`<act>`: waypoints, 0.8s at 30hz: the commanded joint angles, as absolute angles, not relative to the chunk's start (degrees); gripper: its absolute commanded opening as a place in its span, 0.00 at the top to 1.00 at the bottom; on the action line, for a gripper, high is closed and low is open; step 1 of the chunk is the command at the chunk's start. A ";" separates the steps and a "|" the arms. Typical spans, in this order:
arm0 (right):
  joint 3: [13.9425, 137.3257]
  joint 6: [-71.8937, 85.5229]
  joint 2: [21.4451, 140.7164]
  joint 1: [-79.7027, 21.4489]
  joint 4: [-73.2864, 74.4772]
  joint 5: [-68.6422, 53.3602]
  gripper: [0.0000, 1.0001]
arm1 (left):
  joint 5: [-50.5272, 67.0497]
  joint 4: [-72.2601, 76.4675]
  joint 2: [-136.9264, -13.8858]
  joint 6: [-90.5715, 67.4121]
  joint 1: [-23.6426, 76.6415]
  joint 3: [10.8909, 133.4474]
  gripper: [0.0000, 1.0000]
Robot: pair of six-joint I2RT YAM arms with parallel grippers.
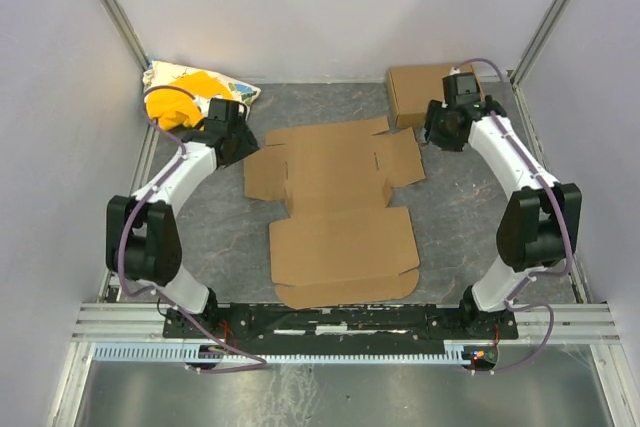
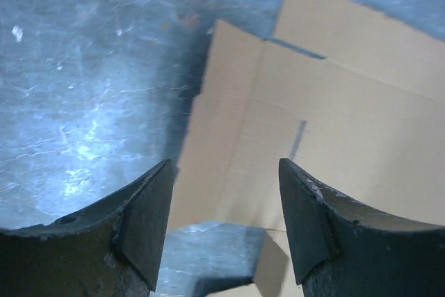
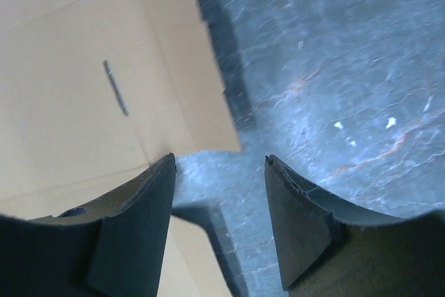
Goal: Fold the paper box
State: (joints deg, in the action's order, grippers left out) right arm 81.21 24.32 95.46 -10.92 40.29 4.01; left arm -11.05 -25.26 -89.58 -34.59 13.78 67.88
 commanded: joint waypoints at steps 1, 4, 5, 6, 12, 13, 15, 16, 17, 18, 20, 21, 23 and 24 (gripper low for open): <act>87.94 22.28 101.02 -7.77 43.41 0.24 0.38 | -6.21 -30.17 -94.54 -30.68 11.99 72.32 0.32; 92.29 20.67 105.60 -7.73 45.56 -1.60 0.38 | -5.26 -31.55 -97.75 -29.04 11.98 75.77 0.32; 93.15 20.58 106.80 -7.65 45.67 -1.85 0.38 | -5.08 -31.50 -98.49 -28.75 12.00 76.22 0.32; 93.70 20.46 107.78 -7.72 45.51 -2.30 0.39 | -4.83 -31.53 -99.11 -28.41 12.05 76.61 0.33; 96.08 20.09 112.75 -7.56 45.36 -1.26 0.39 | -6.31 -32.05 -101.89 -27.09 11.91 77.56 0.34; 96.21 20.12 113.37 -7.56 45.34 -1.19 0.39 | -7.07 -32.53 -102.29 -26.69 11.87 77.78 0.35; 96.49 19.96 114.47 -7.54 45.38 -0.47 0.39 | -9.15 -33.63 -102.65 -25.85 11.87 77.89 0.35; 96.55 19.93 115.22 -7.49 45.33 -0.10 0.39 | -10.43 -33.92 -102.61 -25.41 11.82 77.83 0.35; 96.79 19.95 115.58 -7.43 45.34 -0.01 0.39 | -11.59 -34.01 -102.55 -25.25 11.86 77.67 0.35; 96.92 19.99 116.13 -7.45 45.20 -0.20 0.39 | -12.21 -33.95 -102.41 -25.18 11.79 77.43 0.35; 96.86 20.18 117.17 -7.47 44.15 -1.23 0.39 | -12.22 -33.79 -102.79 -25.22 11.76 77.30 0.35; 97.05 20.24 117.71 -7.47 43.94 -1.76 0.39 | -11.90 -33.84 -103.13 -25.22 11.72 77.36 0.36; 97.44 20.36 118.66 -7.47 43.49 -2.70 0.39 | -11.25 -33.73 -103.46 -25.39 11.75 77.50 0.36; 97.62 20.39 119.03 -7.47 43.37 -2.99 0.39 | -10.62 -33.45 -103.27 -25.40 11.70 77.29 0.36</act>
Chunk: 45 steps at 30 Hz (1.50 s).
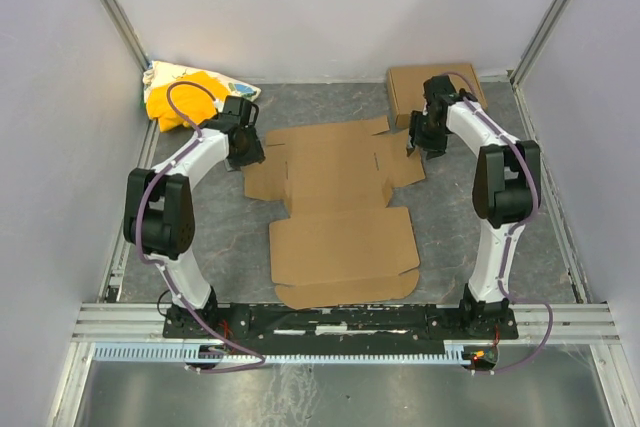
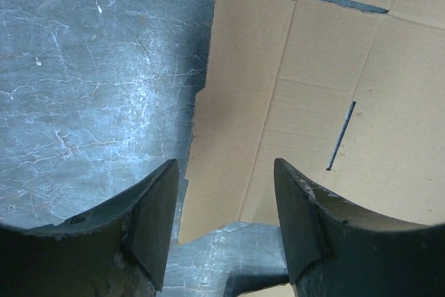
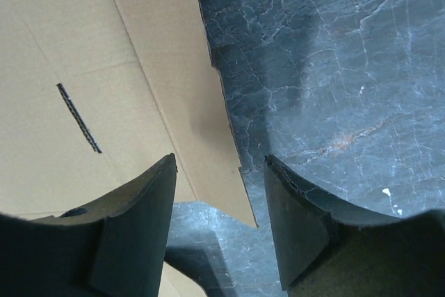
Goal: Fold the paper box
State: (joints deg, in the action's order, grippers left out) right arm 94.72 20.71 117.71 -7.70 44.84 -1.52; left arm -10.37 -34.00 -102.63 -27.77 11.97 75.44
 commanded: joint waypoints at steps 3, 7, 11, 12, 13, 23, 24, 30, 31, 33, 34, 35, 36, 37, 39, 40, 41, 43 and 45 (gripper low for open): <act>97.99 20.64 119.88 -7.47 42.33 -4.09 0.40 | -8.45 -31.11 -101.69 -25.48 11.76 75.81 0.37; 98.87 21.08 120.51 -7.47 41.35 -5.24 0.45 | -1.44 -25.74 -97.24 -25.45 12.30 73.25 0.43; 99.82 21.07 120.28 -7.47 41.62 -5.62 0.69 | 2.27 -21.95 -90.47 -24.20 15.35 72.06 0.49; 99.64 20.99 119.82 -7.54 41.51 -5.66 0.75 | 2.35 -21.95 -89.42 -23.91 16.42 72.45 0.50; 99.36 20.87 119.13 -7.59 41.29 -5.63 0.80 | 2.46 -21.95 -88.42 -23.66 17.43 72.69 0.50; 97.48 17.31 113.24 -11.86 42.62 1.29 0.98 | 0.02 -18.82 -81.99 -27.06 34.05 67.85 0.53; 97.28 17.05 112.83 -12.39 42.89 2.31 0.98 | -0.11 -17.66 -81.80 -27.85 35.60 66.46 0.53; 91.61 15.47 107.86 -15.15 39.21 6.06 0.98 | -1.43 -11.49 -84.01 -33.03 44.68 58.39 0.55; 89.73 15.13 106.04 -15.46 37.65 6.07 0.98 | -1.87 -10.62 -84.68 -33.92 46.22 57.23 0.56; 85.53 14.74 102.82 -15.97 33.56 6.06 0.99 | -2.60 -8.34 -85.92 -35.61 48.89 55.15 0.57; 83.30 14.63 101.29 -16.14 31.43 6.40 0.98 | -3.14 -7.40 -86.61 -36.51 49.96 54.23 0.58; 81.38 14.63 99.55 -16.24 29.52 6.36 0.98 | -3.59 -6.74 -87.37 -37.19 50.98 53.70 0.58; 79.12 14.59 97.85 -16.38 27.43 6.31 0.98 | -4.11 -6.30 -88.31 -37.81 51.82 53.36 0.59; 77.29 14.67 96.35 -16.49 25.71 6.40 0.98 | -4.39 -5.79 -89.12 -38.28 52.63 53.18 0.59; 73.72 14.61 93.64 -16.76 23.46 6.29 0.98 | -5.15 -5.19 -90.76 -38.79 54.31 53.28 0.59; 72.56 14.60 92.48 -16.89 22.64 6.10 0.98 | -5.73 -5.14 -91.47 -39.07 55.03 53.35 0.59; 71.29 14.47 91.29 -16.98 21.66 5.84 0.98 | -6.12 -4.98 -92.15 -39.41 55.70 53.42 0.59; 68.81 14.41 88.91 -17.13 20.14 4.38 0.98 | -6.72 -4.17 -93.27 -40.15 56.69 53.28 0.60; 66.91 14.52 86.60 -17.45 19.82 3.85 0.98 | -7.33 -3.83 -94.23 -40.69 57.39 53.27 0.60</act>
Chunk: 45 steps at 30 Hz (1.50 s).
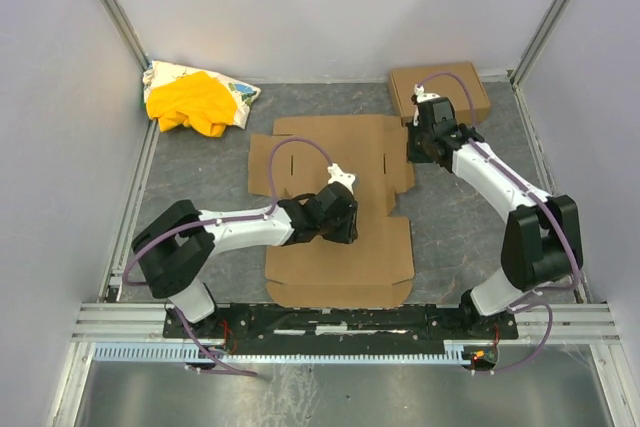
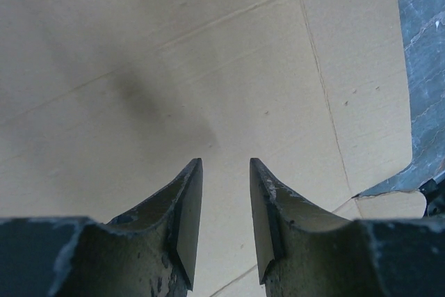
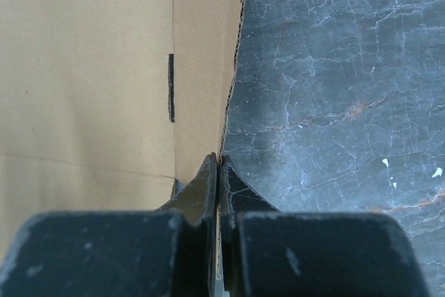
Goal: Fold the paper box
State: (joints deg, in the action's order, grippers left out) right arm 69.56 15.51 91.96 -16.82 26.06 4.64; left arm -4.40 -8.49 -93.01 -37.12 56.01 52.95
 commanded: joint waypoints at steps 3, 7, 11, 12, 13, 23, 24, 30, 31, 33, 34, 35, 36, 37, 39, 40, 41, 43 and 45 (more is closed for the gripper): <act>63.59 15.32 82.68 -18.11 19.28 3.78 0.98 | -8.31 -3.76 -95.57 -41.42 58.34 53.46 0.60; 57.24 16.20 76.74 -18.92 17.25 3.42 0.98 | -9.18 -3.23 -97.66 -42.20 59.40 53.55 0.61; 47.50 17.93 68.51 -19.65 10.64 0.99 0.98 | -9.51 -1.77 -99.33 -43.27 60.12 52.74 0.61; 45.76 18.54 67.03 -19.89 10.09 0.82 0.98 | -9.68 -1.42 -99.68 -43.65 60.16 52.41 0.61; 44.32 19.03 65.74 -20.01 10.14 0.84 0.98 | -9.75 -1.07 -99.90 -43.94 60.29 52.17 0.61; 32.19 19.10 53.79 -22.93 8.94 1.35 0.98 | -15.74 -1.20 -92.40 -43.18 61.41 50.94 0.61; 31.23 18.94 52.37 -23.18 8.82 1.41 0.98 | -16.45 -1.61 -91.04 -42.91 61.43 51.10 0.60; 27.43 20.47 46.48 -24.55 9.88 2.04 0.98 | -21.57 -6.73 -83.47 -35.78 61.35 56.64 0.52; 27.20 20.51 46.02 -24.93 9.99 2.38 0.98 | -22.93 -8.61 -82.57 -33.78 61.39 58.59 0.50; 26.98 20.25 45.11 -25.86 9.94 3.69 0.98 | -26.04 -12.32 -81.58 -28.63 61.40 63.11 0.44; 26.98 19.71 44.68 -26.33 10.12 4.56 0.98 | -27.95 -13.98 -81.36 -26.20 61.28 65.46 0.42; 27.25 18.87 44.28 -26.90 10.27 5.27 0.98 | -30.01 -15.25 -81.33 -23.09 61.28 67.93 0.40; 27.38 17.96 43.77 -27.41 10.27 6.03 0.98 | -31.60 -15.70 -81.36 -19.76 61.26 69.84 0.39; 27.52 16.81 43.13 -27.84 10.14 6.48 0.98 | -32.60 -15.36 -81.20 -15.76 61.30 71.56 0.36; 27.90 13.54 41.28 -28.84 10.01 7.04 0.98 | -36.38 -13.50 -80.83 -9.18 61.12 72.92 0.33; 28.01 11.78 40.08 -29.32 9.82 7.35 0.98 | -37.56 -12.81 -80.70 -6.43 60.98 73.53 0.21; 28.01 10.22 38.83 -29.57 9.68 7.19 0.98 | -38.13 -12.20 -80.61 -4.20 60.71 74.18 0.10; 27.54 6.78 36.57 -29.83 8.04 4.94 0.98 | -35.88 -11.08 -80.48 0.34 59.27 75.34 0.03; 27.46 3.99 35.13 -29.91 7.03 3.46 0.98 | -30.75 -10.19 -80.24 4.11 56.64 75.95 0.00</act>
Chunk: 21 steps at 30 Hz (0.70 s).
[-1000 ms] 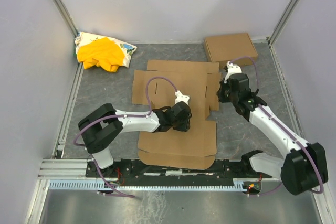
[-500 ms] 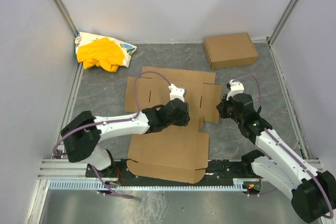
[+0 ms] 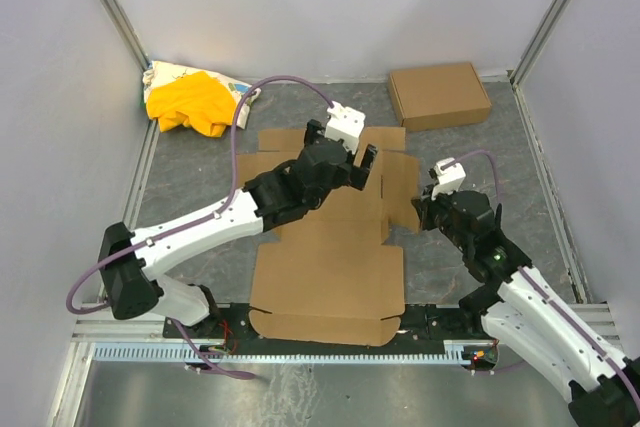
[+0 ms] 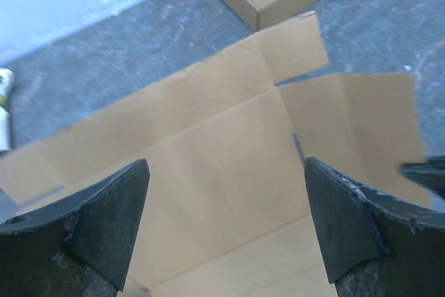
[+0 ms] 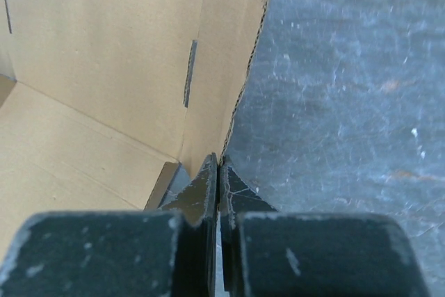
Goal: Fold the paper box
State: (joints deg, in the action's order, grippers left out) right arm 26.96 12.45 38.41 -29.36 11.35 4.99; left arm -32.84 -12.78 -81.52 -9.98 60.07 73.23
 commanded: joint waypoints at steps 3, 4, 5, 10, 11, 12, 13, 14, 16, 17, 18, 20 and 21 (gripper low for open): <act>27.47 -0.27 34.42 -29.93 5.31 2.79 0.98 | -18.21 -8.46 -79.62 8.32 50.56 75.83 0.00; 27.54 -1.43 34.51 -29.93 4.55 2.49 0.98 | -13.86 -6.83 -79.36 10.09 48.08 75.54 0.00; 27.34 -2.41 34.66 -29.97 3.58 2.38 0.98 | -8.97 -5.07 -78.96 11.20 45.86 74.77 0.00; 24.21 -5.49 36.22 -29.92 -4.87 1.33 0.98 | 7.05 -2.52 -78.64 19.01 37.89 72.81 0.03; 23.56 -5.88 36.74 -29.96 -6.44 0.75 0.98 | 9.88 -4.63 -79.18 20.21 36.32 73.89 0.03; 23.19 -6.34 37.22 -29.95 -7.44 0.12 0.99 | 13.65 -6.64 -80.03 20.73 34.47 74.60 0.04; 22.89 -6.92 37.60 -29.92 -7.92 -0.58 0.98 | 17.82 -8.25 -80.39 20.41 32.38 75.28 0.04; 22.67 -7.36 37.81 -29.95 -8.21 -0.94 0.98 | 21.00 -9.71 -81.15 20.24 30.51 75.87 0.04; 22.04 -7.70 37.71 -29.89 -8.70 -1.26 0.98 | 24.77 -10.19 -81.76 19.64 27.37 75.86 0.05; 21.76 -7.82 37.56 -29.96 -8.87 -1.40 0.98 | 26.97 -9.88 -81.96 18.79 25.90 75.92 0.05; 21.53 -7.96 37.27 -29.94 -8.91 -1.76 0.98 | 29.71 -9.60 -82.26 18.08 24.48 75.86 0.05; 21.00 -8.29 36.49 -29.96 -9.10 -2.21 0.98 | 34.91 -9.38 -82.87 17.60 22.47 75.76 0.05; 20.72 -8.39 36.04 -29.96 -9.19 -2.39 0.98 | 36.56 -9.27 -83.23 17.62 22.01 75.73 0.05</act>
State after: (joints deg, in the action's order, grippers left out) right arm 21.39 -5.91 37.85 -29.63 -3.79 -0.36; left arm 22.44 -9.85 -82.24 16.12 24.80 73.34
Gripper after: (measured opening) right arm 0.025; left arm 0.953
